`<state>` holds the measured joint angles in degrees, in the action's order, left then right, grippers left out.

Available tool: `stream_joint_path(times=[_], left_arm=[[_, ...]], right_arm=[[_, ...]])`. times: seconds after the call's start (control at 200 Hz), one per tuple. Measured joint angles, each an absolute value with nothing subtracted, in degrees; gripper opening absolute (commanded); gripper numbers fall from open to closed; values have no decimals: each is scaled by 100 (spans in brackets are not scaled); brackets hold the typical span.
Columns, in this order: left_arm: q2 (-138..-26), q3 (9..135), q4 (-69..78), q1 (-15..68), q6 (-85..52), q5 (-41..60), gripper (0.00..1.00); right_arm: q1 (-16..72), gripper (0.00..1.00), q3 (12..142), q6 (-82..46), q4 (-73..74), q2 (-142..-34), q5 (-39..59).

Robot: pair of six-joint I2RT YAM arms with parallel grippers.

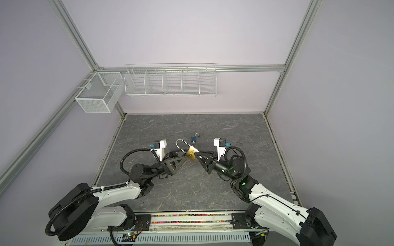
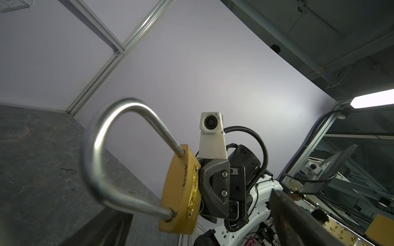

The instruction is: Unlock with the key

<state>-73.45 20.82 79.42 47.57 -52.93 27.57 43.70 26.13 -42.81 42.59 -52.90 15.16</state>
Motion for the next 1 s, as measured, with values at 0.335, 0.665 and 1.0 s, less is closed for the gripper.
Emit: stream_joint_path(times=[0.335, 0.665, 1.0], left_arm=[[-7175, 1712, 7959, 5627, -4703, 1186, 97], [-7647, 2241, 7948, 5631, -4797, 705, 76], [-8291, 2897, 8016, 5614, -5131, 1072, 8]], right_arm=[[4359, 6, 2611, -4298, 4399, -5295, 1162], [4359, 6, 2576, -4331, 4488, -5275, 1114], [4327, 6, 2558, -4357, 4510, -5103, 982]])
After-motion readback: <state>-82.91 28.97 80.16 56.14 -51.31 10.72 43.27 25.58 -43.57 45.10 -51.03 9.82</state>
